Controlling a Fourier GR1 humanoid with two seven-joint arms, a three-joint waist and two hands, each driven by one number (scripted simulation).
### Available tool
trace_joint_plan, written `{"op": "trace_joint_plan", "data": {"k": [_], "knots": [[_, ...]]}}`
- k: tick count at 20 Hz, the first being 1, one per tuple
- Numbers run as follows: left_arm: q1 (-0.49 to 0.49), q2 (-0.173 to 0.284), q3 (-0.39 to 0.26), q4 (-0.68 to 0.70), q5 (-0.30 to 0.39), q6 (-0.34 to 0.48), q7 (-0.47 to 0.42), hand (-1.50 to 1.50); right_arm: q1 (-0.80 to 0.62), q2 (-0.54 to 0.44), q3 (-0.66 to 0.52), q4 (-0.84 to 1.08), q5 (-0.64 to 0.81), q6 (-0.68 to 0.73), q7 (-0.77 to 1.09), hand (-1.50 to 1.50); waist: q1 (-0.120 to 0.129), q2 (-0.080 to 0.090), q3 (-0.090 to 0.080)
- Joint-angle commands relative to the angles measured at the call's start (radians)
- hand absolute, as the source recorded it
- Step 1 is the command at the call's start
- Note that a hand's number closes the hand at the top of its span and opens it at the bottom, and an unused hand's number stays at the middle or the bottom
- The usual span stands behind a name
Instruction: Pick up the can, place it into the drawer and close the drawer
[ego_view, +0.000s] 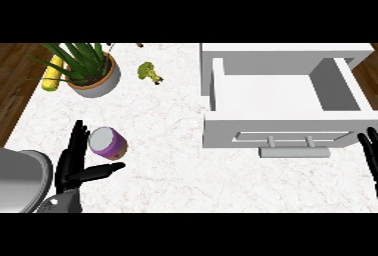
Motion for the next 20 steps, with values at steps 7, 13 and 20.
{"op": "trace_joint_plan", "data": {"k": [7, 13, 20], "knots": [[-0.041, 0.01, -0.001, 0.084, 0.022, 0.008, -0.038, -1.5, -0.095, -0.023, -0.033, 0.027, -0.011, -0.017, 0.064, -1.5, 0.002, 0.0, 0.0], [-0.119, 0.006, -0.013, 0.134, 0.023, 0.041, -0.026, -1.5, -0.007, 0.018, -0.012, -0.004, -0.002, 0.006, 0.022, -1.5, 0.0, 0.0, 0.0], [-0.238, 0.033, 0.007, 0.338, 0.02, 0.003, -0.13, -1.5, 0.022, 0.032, 0.01, -0.049, 0.001, 0.021, 0.017, -1.5, -0.005, 0.002, -0.001]]}}
